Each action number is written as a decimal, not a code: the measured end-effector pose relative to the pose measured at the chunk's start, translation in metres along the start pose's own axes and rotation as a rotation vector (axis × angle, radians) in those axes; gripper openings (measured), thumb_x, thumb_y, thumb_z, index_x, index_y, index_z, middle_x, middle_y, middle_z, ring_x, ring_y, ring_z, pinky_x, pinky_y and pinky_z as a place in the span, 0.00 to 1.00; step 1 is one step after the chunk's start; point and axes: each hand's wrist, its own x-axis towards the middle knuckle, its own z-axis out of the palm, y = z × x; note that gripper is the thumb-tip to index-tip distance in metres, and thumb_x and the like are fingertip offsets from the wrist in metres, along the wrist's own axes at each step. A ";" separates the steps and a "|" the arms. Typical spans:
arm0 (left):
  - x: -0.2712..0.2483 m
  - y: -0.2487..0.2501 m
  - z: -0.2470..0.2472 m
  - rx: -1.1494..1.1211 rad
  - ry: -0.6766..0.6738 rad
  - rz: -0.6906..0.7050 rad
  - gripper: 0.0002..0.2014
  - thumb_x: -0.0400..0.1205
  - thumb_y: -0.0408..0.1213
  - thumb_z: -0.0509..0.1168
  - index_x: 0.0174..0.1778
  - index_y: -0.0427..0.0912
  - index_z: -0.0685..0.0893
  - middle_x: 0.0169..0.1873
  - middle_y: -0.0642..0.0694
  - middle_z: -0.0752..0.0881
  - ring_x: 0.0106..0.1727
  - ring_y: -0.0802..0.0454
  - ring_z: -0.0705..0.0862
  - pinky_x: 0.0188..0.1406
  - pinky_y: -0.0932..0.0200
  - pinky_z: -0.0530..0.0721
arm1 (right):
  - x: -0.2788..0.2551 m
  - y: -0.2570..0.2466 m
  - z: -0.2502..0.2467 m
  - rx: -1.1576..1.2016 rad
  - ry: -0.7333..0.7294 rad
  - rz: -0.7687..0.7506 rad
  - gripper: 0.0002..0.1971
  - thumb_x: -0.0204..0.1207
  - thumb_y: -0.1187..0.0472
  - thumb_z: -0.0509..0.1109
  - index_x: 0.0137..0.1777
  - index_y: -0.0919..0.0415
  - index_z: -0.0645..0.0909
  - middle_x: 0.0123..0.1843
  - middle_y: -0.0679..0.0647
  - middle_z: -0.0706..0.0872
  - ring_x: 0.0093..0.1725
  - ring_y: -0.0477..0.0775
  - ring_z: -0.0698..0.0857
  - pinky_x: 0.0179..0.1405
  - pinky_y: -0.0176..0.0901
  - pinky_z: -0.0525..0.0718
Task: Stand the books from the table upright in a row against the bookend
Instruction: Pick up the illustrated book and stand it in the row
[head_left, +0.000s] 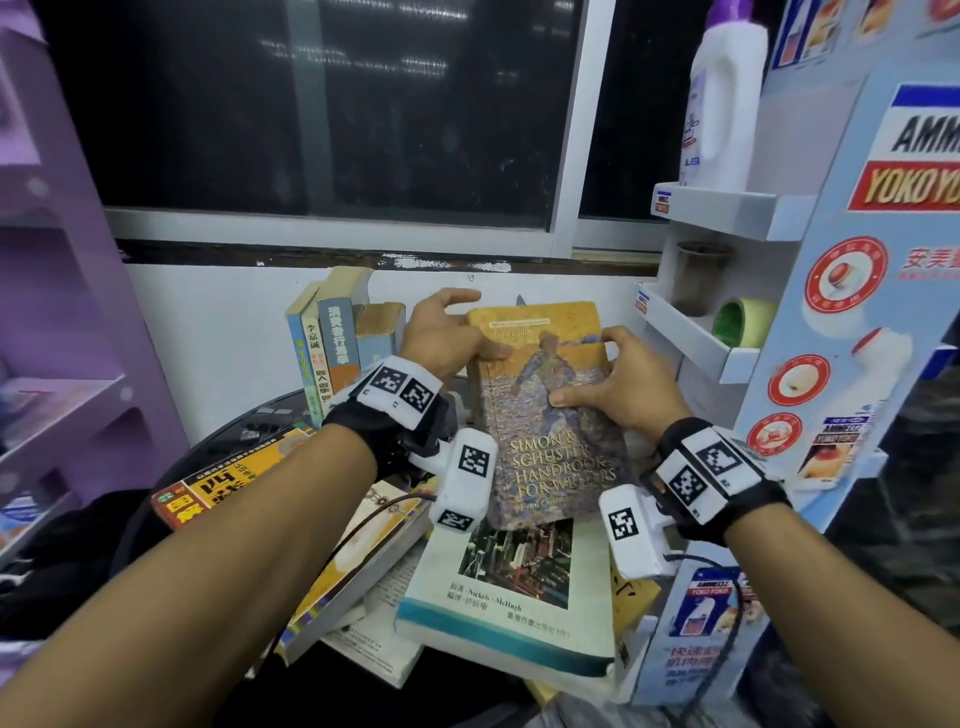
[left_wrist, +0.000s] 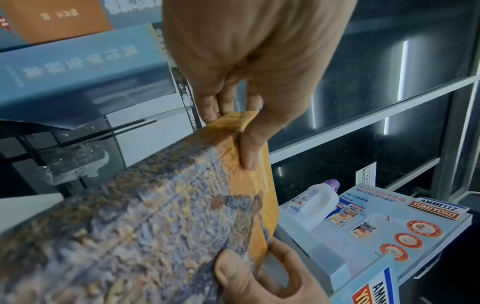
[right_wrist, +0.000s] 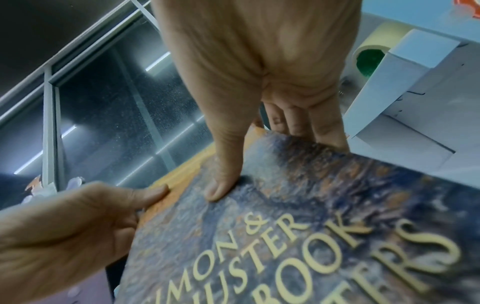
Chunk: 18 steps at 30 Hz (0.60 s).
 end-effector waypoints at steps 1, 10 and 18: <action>-0.002 0.003 -0.003 -0.022 0.007 0.035 0.36 0.55 0.22 0.83 0.56 0.52 0.81 0.49 0.40 0.89 0.50 0.46 0.89 0.50 0.52 0.88 | -0.001 -0.001 0.003 0.025 0.026 -0.019 0.43 0.52 0.46 0.88 0.66 0.54 0.74 0.51 0.47 0.83 0.46 0.47 0.81 0.31 0.28 0.71; -0.030 0.005 -0.018 -0.146 -0.140 0.196 0.36 0.59 0.21 0.81 0.62 0.48 0.82 0.59 0.42 0.84 0.58 0.40 0.85 0.53 0.45 0.88 | -0.016 -0.001 0.017 0.153 0.010 -0.048 0.41 0.57 0.47 0.87 0.69 0.48 0.71 0.56 0.45 0.85 0.56 0.50 0.82 0.58 0.48 0.82; -0.034 0.004 -0.008 -0.167 -0.257 0.162 0.10 0.73 0.29 0.75 0.44 0.42 0.81 0.36 0.48 0.87 0.42 0.49 0.85 0.32 0.59 0.81 | -0.026 -0.008 0.013 0.031 0.118 -0.048 0.46 0.60 0.52 0.86 0.76 0.55 0.66 0.61 0.50 0.68 0.58 0.50 0.76 0.62 0.33 0.69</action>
